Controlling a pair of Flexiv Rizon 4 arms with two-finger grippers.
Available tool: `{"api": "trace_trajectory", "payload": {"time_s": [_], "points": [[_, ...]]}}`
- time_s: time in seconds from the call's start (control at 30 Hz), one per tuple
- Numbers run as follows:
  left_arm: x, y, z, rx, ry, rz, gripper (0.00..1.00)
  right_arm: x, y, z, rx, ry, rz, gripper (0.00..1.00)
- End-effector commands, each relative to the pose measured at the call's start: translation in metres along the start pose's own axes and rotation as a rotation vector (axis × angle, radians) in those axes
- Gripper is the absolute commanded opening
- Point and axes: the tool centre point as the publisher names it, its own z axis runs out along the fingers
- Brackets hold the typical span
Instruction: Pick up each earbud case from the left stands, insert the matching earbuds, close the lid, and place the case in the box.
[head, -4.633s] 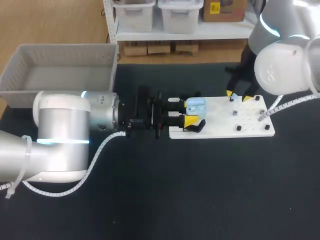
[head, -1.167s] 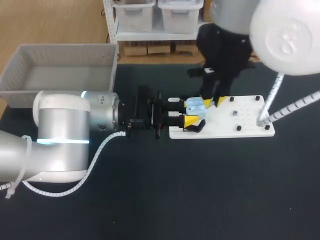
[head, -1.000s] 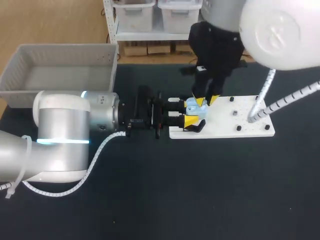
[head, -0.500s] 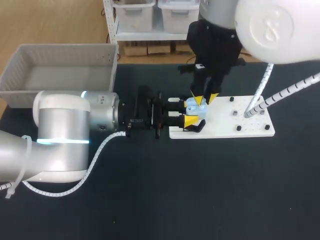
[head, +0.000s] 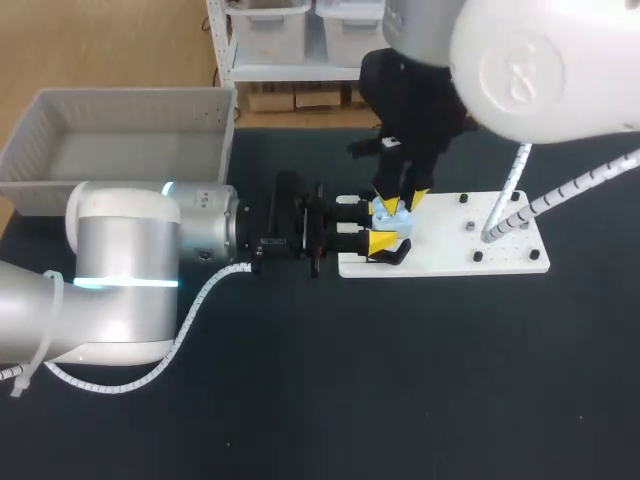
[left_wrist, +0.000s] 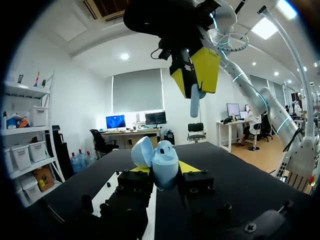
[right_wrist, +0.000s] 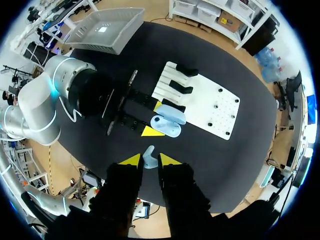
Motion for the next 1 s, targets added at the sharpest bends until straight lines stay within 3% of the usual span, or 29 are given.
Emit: {"api": "trace_trajectory", "payload": {"time_s": [0.03,1.0], "points": [[0.001,-0.001,0.0,-0.007,-0.002,0.003,0.0,-0.009,0.0,0.007,0.003,0.014,-0.011,0.0],[0.001,-0.001,0.0,-0.007,-0.002,0.003,0.0,-0.025,-0.012,0.027,-0.028,0.006,-0.049,0.0]]}}
